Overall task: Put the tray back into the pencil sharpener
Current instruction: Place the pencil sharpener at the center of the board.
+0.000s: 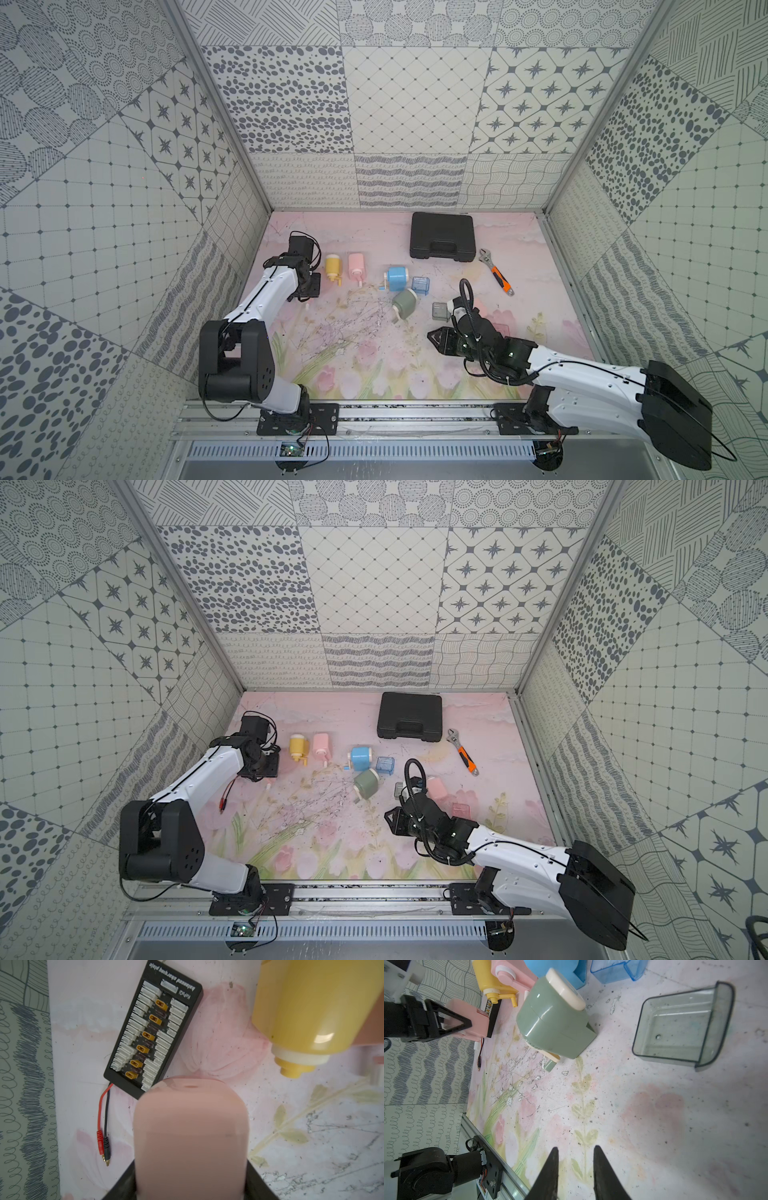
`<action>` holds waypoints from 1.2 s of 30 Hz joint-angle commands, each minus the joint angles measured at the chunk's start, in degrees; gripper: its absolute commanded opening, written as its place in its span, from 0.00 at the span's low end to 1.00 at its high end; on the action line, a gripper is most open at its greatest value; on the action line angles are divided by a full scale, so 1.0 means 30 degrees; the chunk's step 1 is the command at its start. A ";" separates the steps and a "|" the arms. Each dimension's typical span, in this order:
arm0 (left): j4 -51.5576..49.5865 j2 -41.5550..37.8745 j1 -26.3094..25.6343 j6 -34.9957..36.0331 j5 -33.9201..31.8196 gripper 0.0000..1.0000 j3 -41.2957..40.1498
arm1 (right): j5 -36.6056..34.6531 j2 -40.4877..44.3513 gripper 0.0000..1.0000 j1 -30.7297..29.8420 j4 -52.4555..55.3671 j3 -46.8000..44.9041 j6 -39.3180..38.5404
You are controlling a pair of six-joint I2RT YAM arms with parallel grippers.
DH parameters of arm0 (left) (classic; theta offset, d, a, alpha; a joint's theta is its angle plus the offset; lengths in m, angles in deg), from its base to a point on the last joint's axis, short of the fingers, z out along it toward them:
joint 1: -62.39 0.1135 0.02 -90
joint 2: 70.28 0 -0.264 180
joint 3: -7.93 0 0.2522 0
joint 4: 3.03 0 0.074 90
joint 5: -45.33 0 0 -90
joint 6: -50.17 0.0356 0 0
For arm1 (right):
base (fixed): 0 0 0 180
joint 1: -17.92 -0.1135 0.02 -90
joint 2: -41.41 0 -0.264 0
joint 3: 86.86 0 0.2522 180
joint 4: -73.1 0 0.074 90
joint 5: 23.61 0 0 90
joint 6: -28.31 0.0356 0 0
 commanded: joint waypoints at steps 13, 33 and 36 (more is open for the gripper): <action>0.2709 0.4780 0.0389 0.0264 0.0777 0.00 0.2669 | -0.0452 0.0908 0.31 0.0016 -0.0150 -0.0963 0.0539; 0.2529 0.5945 0.0780 0.0014 0.1119 0.67 0.3927 | -0.0344 0.0660 0.30 0.0023 -0.0238 -0.0850 0.0597; 0.2542 0.5771 0.0780 0.0013 0.1115 0.71 0.3906 | -0.0272 0.0647 0.30 0.0016 -0.0148 -0.0786 0.0547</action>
